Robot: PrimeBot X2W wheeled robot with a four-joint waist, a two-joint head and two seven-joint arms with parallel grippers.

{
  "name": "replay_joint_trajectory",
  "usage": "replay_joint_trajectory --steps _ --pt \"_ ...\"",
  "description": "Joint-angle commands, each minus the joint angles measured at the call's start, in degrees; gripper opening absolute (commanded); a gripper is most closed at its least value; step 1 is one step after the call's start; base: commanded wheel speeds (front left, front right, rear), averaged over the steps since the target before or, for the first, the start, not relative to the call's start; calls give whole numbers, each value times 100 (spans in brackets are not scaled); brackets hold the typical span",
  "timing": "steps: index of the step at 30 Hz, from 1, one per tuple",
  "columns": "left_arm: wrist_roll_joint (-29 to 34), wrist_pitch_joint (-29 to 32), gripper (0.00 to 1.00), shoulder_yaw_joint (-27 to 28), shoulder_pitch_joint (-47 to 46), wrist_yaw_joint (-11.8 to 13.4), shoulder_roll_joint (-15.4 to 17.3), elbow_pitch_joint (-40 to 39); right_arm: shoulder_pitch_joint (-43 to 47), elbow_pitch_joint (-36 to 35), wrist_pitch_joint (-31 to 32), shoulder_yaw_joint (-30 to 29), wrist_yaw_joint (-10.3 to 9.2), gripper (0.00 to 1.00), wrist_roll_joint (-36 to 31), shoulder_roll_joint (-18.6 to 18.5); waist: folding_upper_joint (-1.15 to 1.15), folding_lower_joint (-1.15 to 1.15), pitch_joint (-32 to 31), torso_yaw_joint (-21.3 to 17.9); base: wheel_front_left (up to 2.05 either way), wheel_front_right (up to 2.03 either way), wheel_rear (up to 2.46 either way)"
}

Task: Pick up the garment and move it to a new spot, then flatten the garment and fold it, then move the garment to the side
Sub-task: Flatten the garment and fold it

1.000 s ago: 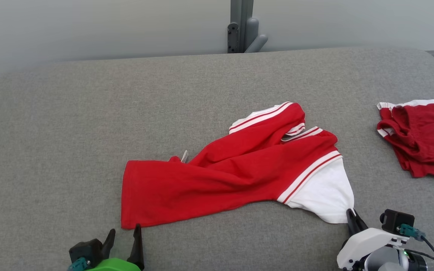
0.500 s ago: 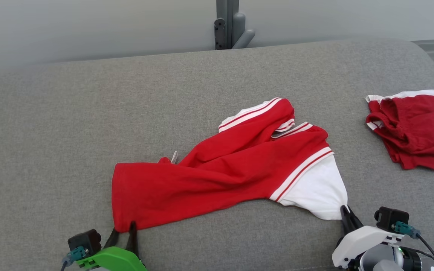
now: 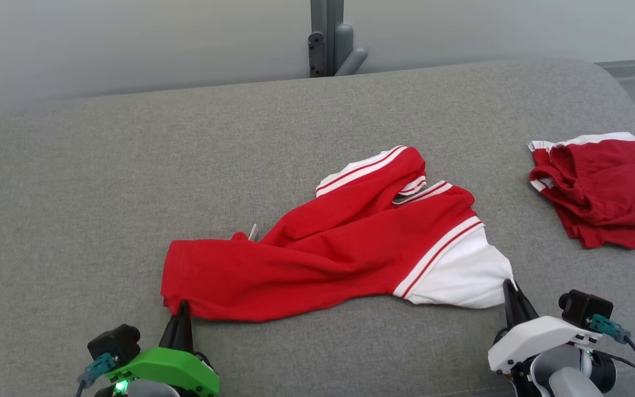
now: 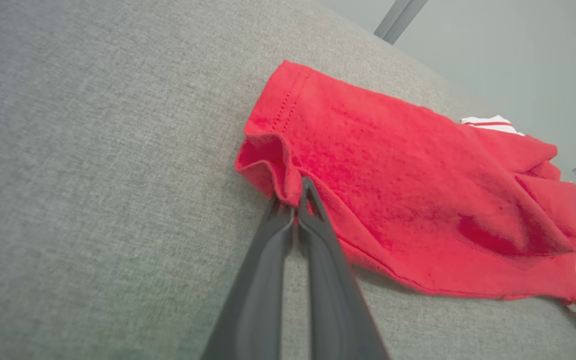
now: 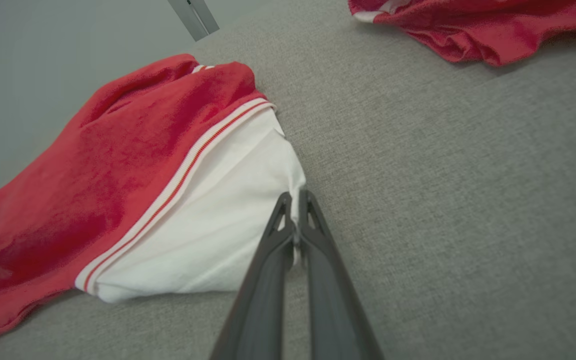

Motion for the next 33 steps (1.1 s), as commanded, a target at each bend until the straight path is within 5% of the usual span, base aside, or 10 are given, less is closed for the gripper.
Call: replay_joint_trajectory --steps 1,16,33 --pt "6 -49 0 -16 -21 -30 12 -131 53 -150 -19 53 -7 0 119 -14 0 0 -48 4 0 0 0" --pt "131 -54 0 -72 328 101 48 -2607 630 -2803 458 234 -4 0 1893 -203 0 0 -607 -65 0 0 0" --pt "75 464 0 2 179 254 386 -5142 1083 -5836 1145 -249 -4 0 3069 -211 0 0 -906 -400 0 0 0"
